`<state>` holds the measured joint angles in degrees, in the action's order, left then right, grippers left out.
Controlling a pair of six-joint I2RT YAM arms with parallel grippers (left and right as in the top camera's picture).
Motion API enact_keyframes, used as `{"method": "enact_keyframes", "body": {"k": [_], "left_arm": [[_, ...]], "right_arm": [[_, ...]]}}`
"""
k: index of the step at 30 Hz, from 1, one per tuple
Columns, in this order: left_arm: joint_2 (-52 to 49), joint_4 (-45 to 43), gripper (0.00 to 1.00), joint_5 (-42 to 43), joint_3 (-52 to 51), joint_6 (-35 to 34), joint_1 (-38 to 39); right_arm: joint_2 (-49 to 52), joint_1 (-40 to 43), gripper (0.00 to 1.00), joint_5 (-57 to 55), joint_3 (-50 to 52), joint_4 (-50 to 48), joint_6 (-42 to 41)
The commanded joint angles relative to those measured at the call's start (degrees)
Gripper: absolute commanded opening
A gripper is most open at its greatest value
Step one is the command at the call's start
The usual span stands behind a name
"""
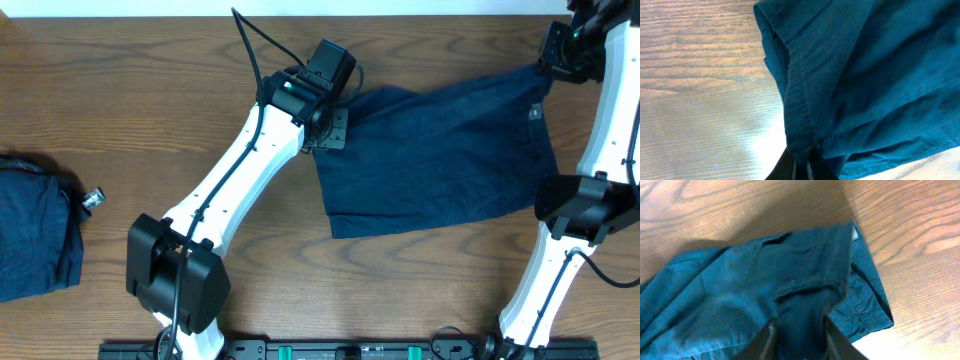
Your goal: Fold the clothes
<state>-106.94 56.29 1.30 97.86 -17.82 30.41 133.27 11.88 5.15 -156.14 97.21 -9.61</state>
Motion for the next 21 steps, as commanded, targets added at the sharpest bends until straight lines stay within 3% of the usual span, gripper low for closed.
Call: {"method": "enact_keyframes", "body": {"k": [1, 4, 7, 21], "left_arm": [[-0.2, -0.2, 0.06, -0.7, -0.5, -0.3, -0.2], [-0.2, -0.2, 0.06, -0.7, -0.5, -0.3, -0.2], [-0.2, -0.2, 0.06, -0.7, -0.5, -0.3, -0.2], [-0.2, -1.1, 0.06, -0.7, -0.5, -0.3, -0.2]], "right_arm": [[0.1, 0.5, 0.25, 0.0, -0.4, 0.1, 0.5], [0.1, 0.7, 0.19, -0.2, -0.5, 0.1, 0.5], [0.1, 1.3, 0.02, -0.2, -0.5, -0.1, 0.5], [-2.1, 7.1, 0.02, 1.4, -4.2, 0.1, -1.0]]}}
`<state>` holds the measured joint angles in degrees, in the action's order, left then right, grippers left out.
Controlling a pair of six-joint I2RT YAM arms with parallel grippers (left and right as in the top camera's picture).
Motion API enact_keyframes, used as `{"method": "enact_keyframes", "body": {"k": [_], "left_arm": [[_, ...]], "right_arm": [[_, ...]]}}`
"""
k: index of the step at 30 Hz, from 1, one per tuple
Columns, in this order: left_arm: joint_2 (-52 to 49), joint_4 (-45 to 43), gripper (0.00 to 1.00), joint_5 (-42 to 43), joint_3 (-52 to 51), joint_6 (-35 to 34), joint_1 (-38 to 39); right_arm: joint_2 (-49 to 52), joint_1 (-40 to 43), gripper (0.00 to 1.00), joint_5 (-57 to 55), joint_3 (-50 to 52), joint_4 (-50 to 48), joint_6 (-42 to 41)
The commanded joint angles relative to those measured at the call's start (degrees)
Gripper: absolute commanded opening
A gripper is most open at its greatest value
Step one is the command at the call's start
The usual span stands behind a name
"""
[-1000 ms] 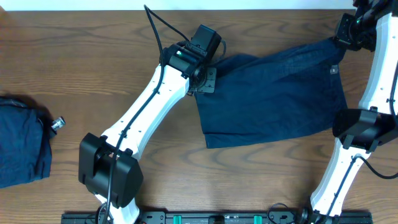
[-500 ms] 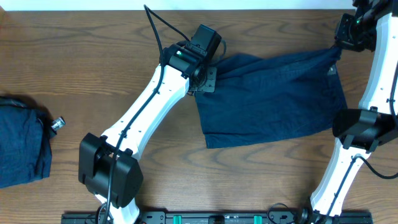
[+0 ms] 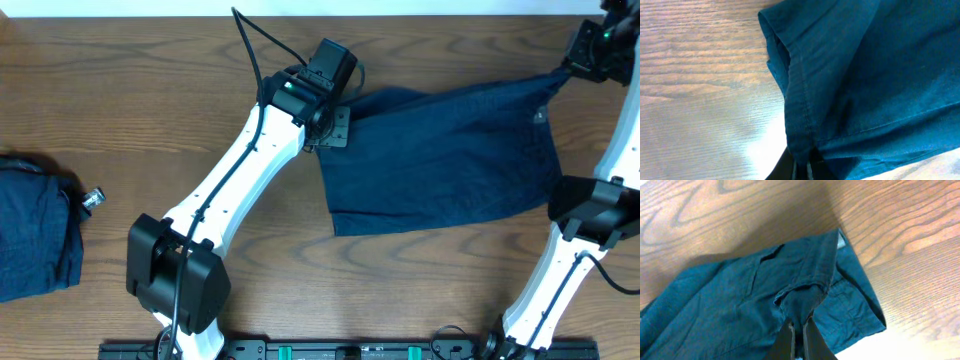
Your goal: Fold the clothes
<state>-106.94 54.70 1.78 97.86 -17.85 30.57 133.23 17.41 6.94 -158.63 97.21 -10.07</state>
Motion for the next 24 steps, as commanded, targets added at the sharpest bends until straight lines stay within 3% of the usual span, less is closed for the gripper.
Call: {"method": "enact_keyframes", "body": {"k": [1, 10, 12, 16, 17, 19, 21, 22, 24], "left_arm": [[-0.2, 0.3, 0.06, -1.1, -0.5, -0.3, -0.4], [-0.2, 0.3, 0.06, -1.1, -0.5, -0.3, -0.4], [-0.2, 0.3, 0.06, -0.9, -0.5, -0.3, -0.4], [-0.2, 0.3, 0.06, -0.9, -0.5, -0.3, -0.4], [-0.2, 0.3, 0.06, -0.9, -0.5, -0.3, -0.4], [-0.2, 0.3, 0.06, -0.9, -0.5, -0.3, -0.4], [-0.2, 0.3, 0.06, -0.9, -0.5, -0.3, -0.4], [-0.2, 0.3, 0.06, -0.9, -0.5, -0.3, -0.4], [-0.2, 0.3, 0.06, -0.9, -0.5, -0.3, -0.4]], "right_arm": [[-2.1, 1.7, 0.02, 0.3, -1.7, 0.1, -0.5], [-2.2, 1.4, 0.02, 2.3, -1.7, 0.1, 0.1], [-2.2, 1.4, 0.08, 2.3, -1.7, 0.1, 0.1], [-2.2, 1.4, 0.08, 2.3, -1.7, 0.1, 0.5], [-2.2, 1.4, 0.10, 2.3, -1.7, 0.1, 0.5], [-2.3, 1.4, 0.31, 2.3, -1.7, 0.1, 0.7], [-2.3, 1.6, 0.17, 2.2, -1.7, 0.1, 1.0], [-2.3, 1.7, 0.15, 2.1, -1.7, 0.1, 1.0], [-2.3, 2.1, 0.38, 2.1, -1.7, -0.1, 1.2]]}}
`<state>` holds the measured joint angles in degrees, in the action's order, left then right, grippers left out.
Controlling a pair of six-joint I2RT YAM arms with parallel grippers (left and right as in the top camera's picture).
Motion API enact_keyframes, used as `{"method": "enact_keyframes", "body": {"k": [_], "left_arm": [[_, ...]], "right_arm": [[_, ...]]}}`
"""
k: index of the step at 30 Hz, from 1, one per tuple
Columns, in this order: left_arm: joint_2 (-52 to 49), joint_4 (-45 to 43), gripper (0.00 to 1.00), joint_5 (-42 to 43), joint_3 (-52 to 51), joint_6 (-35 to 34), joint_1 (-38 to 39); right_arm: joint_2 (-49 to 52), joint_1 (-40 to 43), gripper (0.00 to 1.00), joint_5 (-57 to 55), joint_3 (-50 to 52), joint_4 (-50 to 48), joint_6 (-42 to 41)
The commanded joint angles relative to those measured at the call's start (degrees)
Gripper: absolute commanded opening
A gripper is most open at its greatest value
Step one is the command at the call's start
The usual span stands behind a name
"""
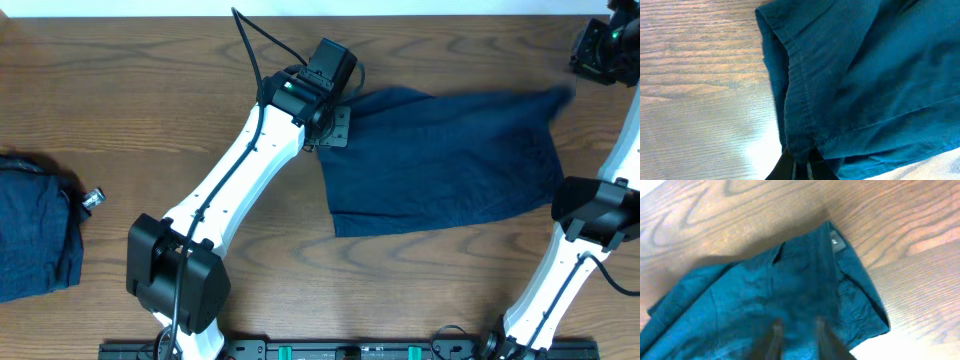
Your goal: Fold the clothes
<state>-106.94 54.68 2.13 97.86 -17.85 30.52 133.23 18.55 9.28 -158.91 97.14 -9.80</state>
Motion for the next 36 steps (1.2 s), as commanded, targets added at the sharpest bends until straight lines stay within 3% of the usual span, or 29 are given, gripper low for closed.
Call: {"method": "enact_keyframes", "body": {"k": [1, 3, 10, 16, 23, 36], "left_arm": [[-0.2, 0.3, 0.06, -1.2, -0.5, -0.3, -0.3], [-0.2, 0.3, 0.06, -1.2, -0.5, -0.3, -0.3], [-0.2, 0.3, 0.06, -0.8, -0.5, -0.3, -0.3], [-0.2, 0.6, 0.06, 4.4, -0.5, -0.3, -0.2], [-0.2, 4.9, 0.06, 4.9, -1.4, -1.8, 1.7], [-0.2, 9.4, 0.06, 5.0, -11.8, -6.5, 9.6]], "right_arm": [[-2.3, 1.0, 0.33, -0.2, -1.4, -0.1, 1.2], [-2.3, 1.4, 0.03, -0.2, -1.4, -0.2, 1.3], [-2.4, 1.7, 0.03, -0.2, -1.4, -0.4, 1.3], [-2.4, 1.7, 0.02, -0.2, -1.4, -0.5, 1.1], [-2.4, 1.7, 0.03, 0.0, -1.4, -0.5, 1.1], [-2.4, 1.6, 0.03, 0.1, -1.4, -0.4, 1.0]]}}
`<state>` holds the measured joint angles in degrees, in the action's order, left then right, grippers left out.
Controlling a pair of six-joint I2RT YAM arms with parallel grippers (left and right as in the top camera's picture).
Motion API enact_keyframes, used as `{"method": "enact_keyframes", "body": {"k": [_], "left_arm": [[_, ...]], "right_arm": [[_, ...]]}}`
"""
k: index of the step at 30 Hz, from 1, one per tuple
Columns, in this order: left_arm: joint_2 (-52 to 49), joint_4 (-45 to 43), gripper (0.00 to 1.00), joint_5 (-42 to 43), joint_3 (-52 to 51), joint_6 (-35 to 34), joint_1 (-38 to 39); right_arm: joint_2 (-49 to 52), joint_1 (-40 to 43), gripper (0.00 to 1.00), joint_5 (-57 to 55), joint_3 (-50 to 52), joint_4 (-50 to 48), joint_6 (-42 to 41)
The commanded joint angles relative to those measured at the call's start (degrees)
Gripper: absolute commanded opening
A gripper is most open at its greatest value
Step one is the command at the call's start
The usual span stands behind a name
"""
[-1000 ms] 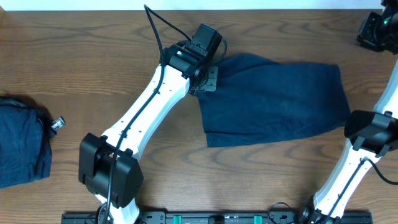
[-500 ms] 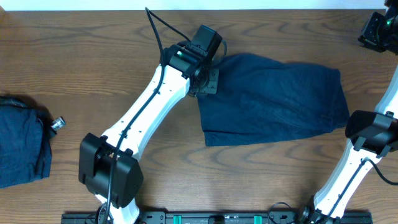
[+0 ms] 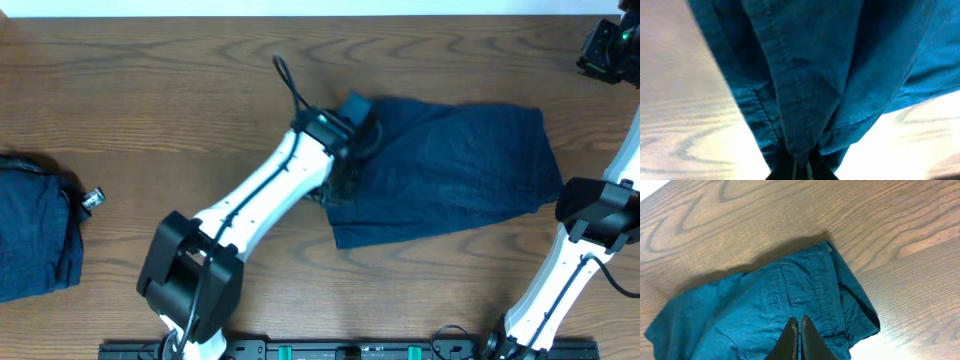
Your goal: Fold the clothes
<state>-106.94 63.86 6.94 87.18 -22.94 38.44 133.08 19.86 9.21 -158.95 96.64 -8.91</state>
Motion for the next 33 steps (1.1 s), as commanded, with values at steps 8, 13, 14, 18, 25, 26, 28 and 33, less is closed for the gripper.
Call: {"method": "enact_keyframes", "body": {"k": [8, 13, 14, 18, 25, 26, 28, 33], "left_arm": [[-0.2, -3.0, 0.85, -3.3, -1.4, -1.4, 1.8], [-0.2, -8.8, 0.96, -5.0, -1.4, -1.4, -1.9], [-0.2, -9.9, 0.96, -5.0, -1.4, -1.4, -2.8], [-0.2, -13.6, 0.96, -4.9, -1.4, -2.4, -7.4], [-0.2, -13.2, 0.92, 1.5, -1.4, -1.7, -14.0], [-0.2, -13.2, 0.91, 1.9, -1.4, -0.8, -14.4], [-0.2, -13.0, 0.90, 2.1, -1.4, 1.4, -14.6], [-0.2, -12.5, 0.90, 2.1, -1.4, 5.6, -14.6]], "right_arm": [[-2.2, -0.3, 0.31, 0.9, -1.0, 0.6, 0.2], [-2.2, -1.7, 0.38, 1.4, 1.2, 0.6, 0.2], [-2.2, -2.1, 0.36, 1.4, 1.9, 0.7, 0.2], [-2.2, -3.7, 0.41, 1.4, 6.8, 0.6, 0.1], [-2.2, -2.3, 0.36, 1.3, 20.7, -4.7, -1.8], [-2.2, -1.6, 0.36, 1.2, 21.6, -4.9, -2.0], [-2.2, 0.1, 0.37, 1.3, 22.2, -4.5, -2.0], [-2.1, 5.6, 0.34, 1.8, 22.7, -3.5, -2.0]]}}
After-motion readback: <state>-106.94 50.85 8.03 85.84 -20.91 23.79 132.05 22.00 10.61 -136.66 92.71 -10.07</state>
